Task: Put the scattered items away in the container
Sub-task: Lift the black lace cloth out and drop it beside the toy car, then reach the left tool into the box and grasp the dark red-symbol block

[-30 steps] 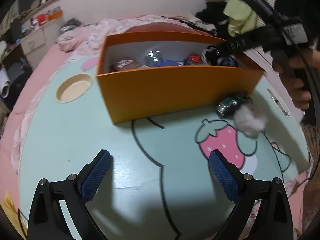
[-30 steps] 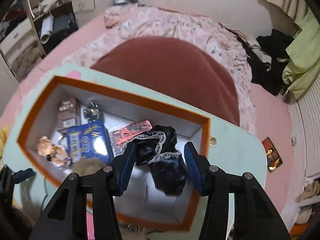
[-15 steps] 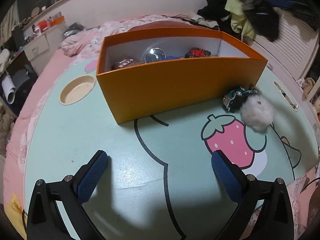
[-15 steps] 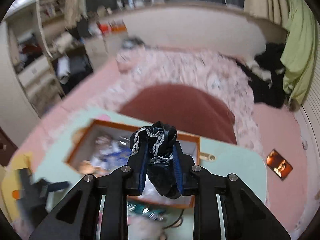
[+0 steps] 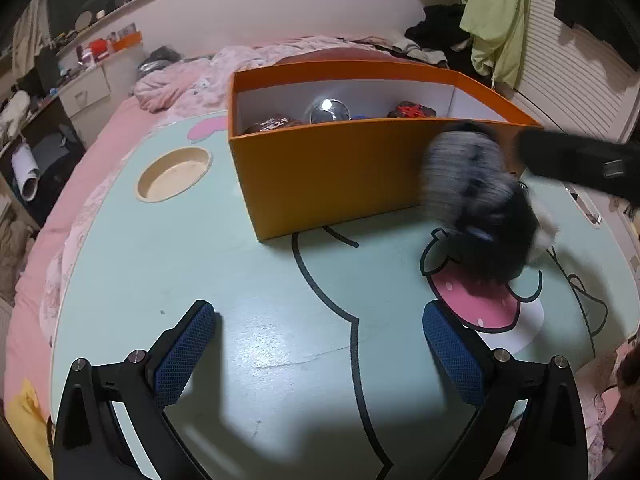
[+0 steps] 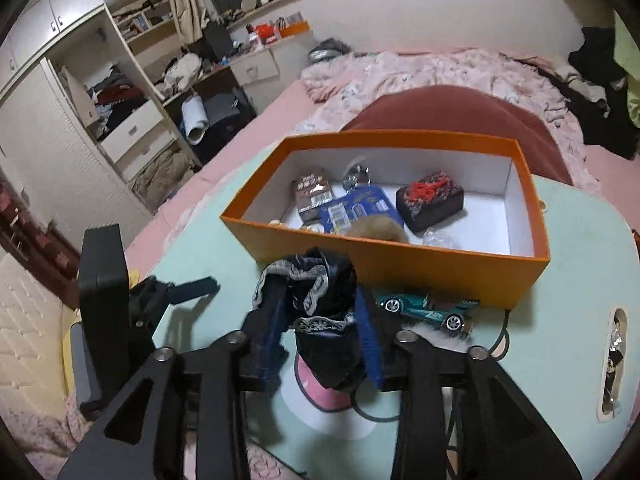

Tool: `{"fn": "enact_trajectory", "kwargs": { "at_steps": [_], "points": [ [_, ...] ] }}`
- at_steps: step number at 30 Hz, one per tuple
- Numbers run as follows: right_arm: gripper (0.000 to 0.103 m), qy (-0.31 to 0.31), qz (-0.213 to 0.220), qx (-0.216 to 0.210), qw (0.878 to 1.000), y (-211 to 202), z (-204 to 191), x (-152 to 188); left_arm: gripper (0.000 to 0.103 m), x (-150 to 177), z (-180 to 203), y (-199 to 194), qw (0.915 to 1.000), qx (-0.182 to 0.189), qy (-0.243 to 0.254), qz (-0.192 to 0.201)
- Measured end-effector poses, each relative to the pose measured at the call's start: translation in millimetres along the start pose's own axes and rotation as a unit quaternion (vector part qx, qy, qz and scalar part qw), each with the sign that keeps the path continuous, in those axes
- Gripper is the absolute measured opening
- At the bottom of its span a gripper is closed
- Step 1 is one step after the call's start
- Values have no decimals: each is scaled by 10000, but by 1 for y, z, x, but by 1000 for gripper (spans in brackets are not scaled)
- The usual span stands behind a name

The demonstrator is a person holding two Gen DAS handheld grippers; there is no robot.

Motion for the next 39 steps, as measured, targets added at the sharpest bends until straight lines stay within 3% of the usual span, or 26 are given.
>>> {"fn": "enact_trajectory", "kwargs": {
  "at_steps": [2, 5, 11, 16, 18, 20, 39],
  "points": [
    [79, 21, 461, 121, 9989, -20, 6, 6, 103, 0, -1, 0, 10000, -7, -8, 6],
    [81, -148, 868, 446, 9951, -42, 7, 25, 103, 1, -1, -1, 10000, -30, -27, 16],
    [81, -553, 441, 950, 9930, -41, 6, 75, 103, 2, -4, -2, 10000, -71, -64, 26],
    [82, -388, 128, 1128, 9928, -14, 8, 86, 103, 2, -3, -1, 9999, -81, -71, 23],
    [93, -659, 99, 1572, 9853, -7, 2, 93, 103, 1, -4, 0, 9999, -80, -83, 28],
    [103, -623, 17, 1582, 9854, -7, 1, 94, 103, 1, -4, 0, 9999, -84, -83, 30],
    [103, -613, 33, 1533, 9863, -8, 10, 94, 103, -1, 0, 2, 10000, -18, 28, -2]
  ]
}}
Point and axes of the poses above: each gripper's, at about its wrist camera, not at the fingertips, and y roughly the way its jaws point, z to its right, x to its underside, the point moved 2 cm from there along y, roughly the way its jaws point, and after that the axes turned 6 degrees about z, right-handed, at the moved point
